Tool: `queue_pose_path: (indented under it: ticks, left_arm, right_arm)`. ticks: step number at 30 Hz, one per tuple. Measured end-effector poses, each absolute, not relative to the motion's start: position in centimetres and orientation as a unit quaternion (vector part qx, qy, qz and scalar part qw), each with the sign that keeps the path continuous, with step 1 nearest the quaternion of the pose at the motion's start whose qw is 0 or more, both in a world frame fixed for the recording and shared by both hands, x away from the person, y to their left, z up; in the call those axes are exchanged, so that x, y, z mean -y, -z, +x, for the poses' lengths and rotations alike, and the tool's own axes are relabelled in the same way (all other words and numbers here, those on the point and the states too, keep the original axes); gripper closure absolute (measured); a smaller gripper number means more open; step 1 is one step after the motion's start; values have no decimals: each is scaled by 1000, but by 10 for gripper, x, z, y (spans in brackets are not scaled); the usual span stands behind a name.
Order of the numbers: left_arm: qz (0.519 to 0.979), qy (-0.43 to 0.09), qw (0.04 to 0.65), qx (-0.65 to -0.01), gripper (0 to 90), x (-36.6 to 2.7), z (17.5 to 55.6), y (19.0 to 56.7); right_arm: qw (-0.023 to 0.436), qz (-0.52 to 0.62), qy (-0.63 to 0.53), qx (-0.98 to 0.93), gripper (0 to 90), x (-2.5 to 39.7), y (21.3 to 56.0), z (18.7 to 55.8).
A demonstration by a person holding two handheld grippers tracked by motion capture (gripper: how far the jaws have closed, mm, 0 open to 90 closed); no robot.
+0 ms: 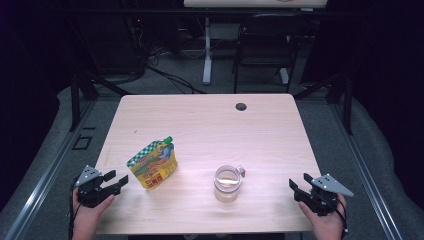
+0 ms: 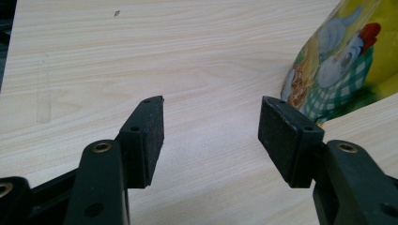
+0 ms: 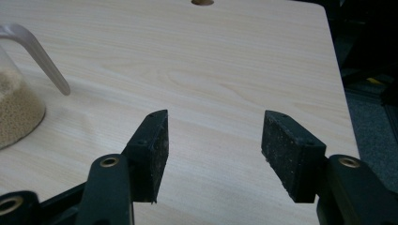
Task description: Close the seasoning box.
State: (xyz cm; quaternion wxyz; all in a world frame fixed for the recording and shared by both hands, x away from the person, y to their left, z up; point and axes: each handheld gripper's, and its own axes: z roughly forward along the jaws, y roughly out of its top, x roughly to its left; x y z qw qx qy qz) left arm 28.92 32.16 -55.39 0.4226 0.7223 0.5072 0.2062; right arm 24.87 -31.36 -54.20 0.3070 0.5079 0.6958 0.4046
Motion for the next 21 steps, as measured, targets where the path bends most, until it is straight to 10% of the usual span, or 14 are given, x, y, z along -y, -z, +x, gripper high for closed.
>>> queue_pose_path:
  ticks: [21]
  left_arm:
    - [688, -241, 441, -524, 406, -352, 295, 547]
  right_arm:
    - [335, 535, -385, -673, 336, 334, 545, 254]
